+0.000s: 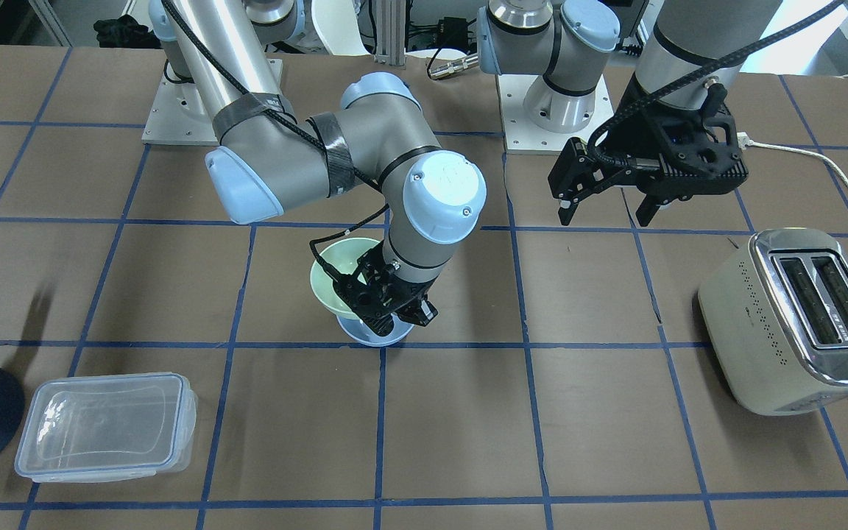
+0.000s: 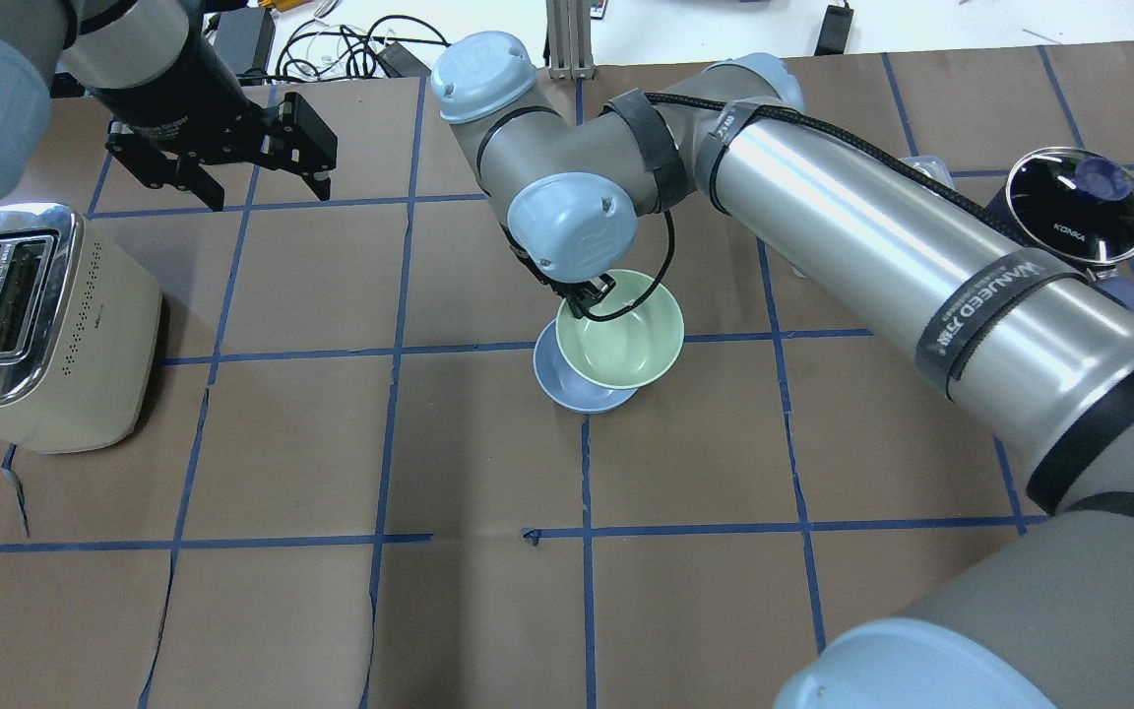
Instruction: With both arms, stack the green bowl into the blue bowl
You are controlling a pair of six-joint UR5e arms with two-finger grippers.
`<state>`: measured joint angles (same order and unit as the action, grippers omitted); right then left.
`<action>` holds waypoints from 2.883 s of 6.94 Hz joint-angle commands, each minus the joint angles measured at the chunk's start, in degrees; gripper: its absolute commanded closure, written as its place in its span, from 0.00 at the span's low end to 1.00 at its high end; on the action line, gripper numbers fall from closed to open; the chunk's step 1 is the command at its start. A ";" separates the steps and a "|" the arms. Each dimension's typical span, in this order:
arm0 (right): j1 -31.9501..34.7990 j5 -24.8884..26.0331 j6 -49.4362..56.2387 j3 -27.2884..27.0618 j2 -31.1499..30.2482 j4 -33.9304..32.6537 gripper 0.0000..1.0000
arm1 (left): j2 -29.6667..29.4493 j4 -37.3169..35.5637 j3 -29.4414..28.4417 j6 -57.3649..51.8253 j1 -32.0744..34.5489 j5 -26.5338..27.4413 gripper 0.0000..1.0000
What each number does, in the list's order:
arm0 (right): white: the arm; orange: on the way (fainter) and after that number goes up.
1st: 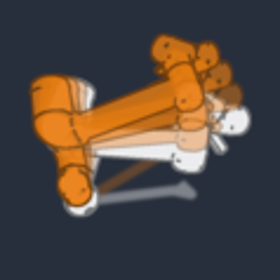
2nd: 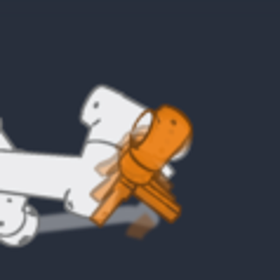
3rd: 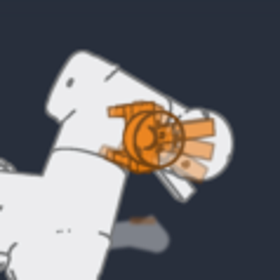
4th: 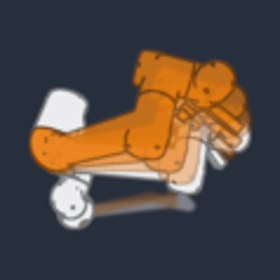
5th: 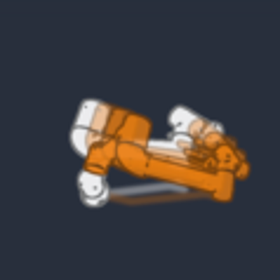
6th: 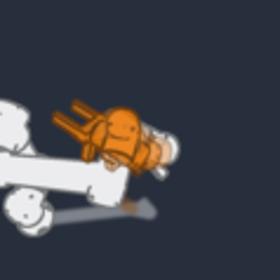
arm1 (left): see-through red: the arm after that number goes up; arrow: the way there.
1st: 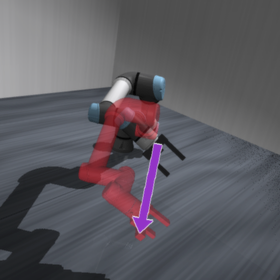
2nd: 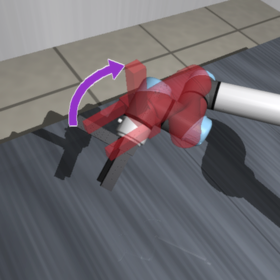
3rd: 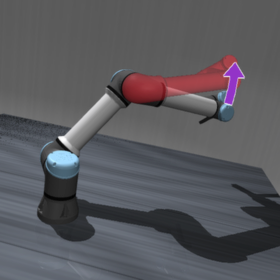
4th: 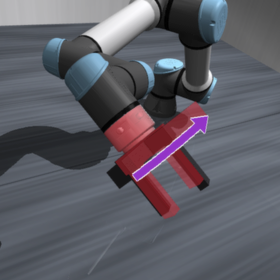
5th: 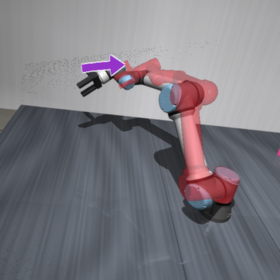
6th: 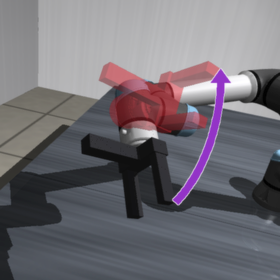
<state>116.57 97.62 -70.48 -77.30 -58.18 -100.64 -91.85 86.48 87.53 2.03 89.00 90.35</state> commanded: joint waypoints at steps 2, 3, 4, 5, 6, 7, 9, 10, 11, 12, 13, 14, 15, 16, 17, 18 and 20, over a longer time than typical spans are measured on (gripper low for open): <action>0.50 -3.39 -1.94 1.01 1.84 -0.43 1.00 | -0.26 0.62 0.27 0.52 0.56 -0.17 0.00; 0.50 -3.40 -1.94 1.01 1.93 -0.35 1.00 | -0.26 0.62 0.27 0.52 0.56 -0.17 0.00; 0.50 -3.40 -1.94 0.92 1.93 0.00 1.00 | -0.26 0.62 0.27 0.52 0.56 -0.17 0.00; 0.50 -3.40 -1.94 0.92 1.93 -0.17 1.00 | -0.08 0.62 0.79 0.52 0.56 -0.17 0.00; 0.50 -3.32 -1.94 0.92 2.02 -0.52 0.94 | 0.27 0.44 1.58 0.52 0.56 -0.17 0.00; 0.50 -3.14 -1.94 0.92 2.28 -0.61 0.89 | 0.36 0.27 1.85 0.52 0.56 0.00 0.00; 0.50 -2.79 -2.03 0.92 2.28 -0.61 0.60 | 0.53 0.27 1.94 0.52 0.56 -0.17 0.00; 0.50 -2.44 -2.03 0.92 2.28 -0.61 0.43 | 0.54 0.18 1.94 0.61 0.56 -0.35 0.00; 0.50 -2.35 -2.03 0.92 2.28 -0.61 0.35 | 0.54 0.18 1.94 0.61 0.56 -0.26 0.00; 0.41 -2.26 -1.94 1.01 2.20 -0.61 0.30 | 0.54 0.27 1.94 0.61 0.56 -0.17 0.00; 0.15 -2.26 -1.86 1.36 1.76 -0.53 0.30 | 0.54 0.18 1.94 0.69 0.56 -0.26 0.00; -0.55 -2.35 -0.46 2.93 1.23 0.26 0.25 | 0.54 0.18 1.94 0.78 0.56 -0.09 0.00; -1.42 -0.61 4.42 3.55 0.10 0.53 0.17 | 0.54 0.18 1.94 0.78 0.56 -0.35 0.00; -2.30 0.80 9.17 2.78 -1.92 0.79 0.06 | 0.36 0.09 1.85 0.87 0.56 0.00 0.00; -3.97 0.64 12.52 2.77 -3.41 3.75 0.00 | 0.19 -0.17 1.76 4.35 0.56 0.00 0.00; -5.90 0.81 16.82 2.77 -5.43 7.44 0.00 | 0.01 -0.35 1.76 9.00 0.56 -0.52 0.00; -9.06 0.73 34.26 2.68 -8.60 8.97 0.00 | 0.01 -0.35 1.76 9.04 0.65 -0.52 0.00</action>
<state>109.44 98.34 -46.70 -74.55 -64.70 -92.69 -91.78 86.16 89.34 10.43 89.62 89.88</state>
